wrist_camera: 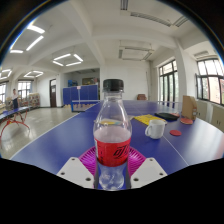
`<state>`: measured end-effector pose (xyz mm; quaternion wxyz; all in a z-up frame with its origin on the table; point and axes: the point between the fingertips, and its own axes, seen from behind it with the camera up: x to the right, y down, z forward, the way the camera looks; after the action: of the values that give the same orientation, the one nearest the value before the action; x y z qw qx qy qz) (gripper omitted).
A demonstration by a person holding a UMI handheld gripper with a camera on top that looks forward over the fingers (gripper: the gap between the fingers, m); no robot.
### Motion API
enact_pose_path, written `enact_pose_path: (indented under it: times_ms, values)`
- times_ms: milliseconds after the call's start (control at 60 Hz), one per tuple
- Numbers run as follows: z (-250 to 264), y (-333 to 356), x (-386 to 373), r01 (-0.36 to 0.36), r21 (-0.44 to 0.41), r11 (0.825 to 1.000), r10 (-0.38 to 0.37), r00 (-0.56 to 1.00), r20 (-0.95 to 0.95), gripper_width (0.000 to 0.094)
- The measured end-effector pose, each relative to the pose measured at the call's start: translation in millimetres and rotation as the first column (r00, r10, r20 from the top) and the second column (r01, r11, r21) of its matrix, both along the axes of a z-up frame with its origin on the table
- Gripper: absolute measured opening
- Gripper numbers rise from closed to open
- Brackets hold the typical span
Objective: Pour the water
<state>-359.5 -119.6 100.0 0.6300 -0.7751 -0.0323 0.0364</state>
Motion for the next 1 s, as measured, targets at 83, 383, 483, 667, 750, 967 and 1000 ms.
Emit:
enact_pose_path:
  times_ms: [83, 383, 483, 667, 750, 967, 1000]
  values:
    - [19, -2, -10, -0.051, 0.005, 0.999, 0.051, 0.997, -0.063, 0.0334]
    - [202, 38, -43, -0.286, 0.224, 0.932, 0.361, 0.651, -0.668, 0.0335]
    - [259, 69, -25, -0.286, 0.310, 0.907, 0.395, 0.313, -0.864, 0.0336]
    - [286, 150, 50, -0.189, 0.398, 0.898, 0.321, -0.338, -0.884, 0.0335]
    - [257, 194, 67, -0.158, 0.334, 0.929, 0.225, -0.476, -0.850, 0.0336]
    - [165, 253, 97, -0.112, 0.171, 0.979, 0.043, -0.703, -0.710, 0.0333]
    - [149, 254, 101, -0.113, 0.146, 0.983, 0.024, -0.705, -0.709, 0.0332]
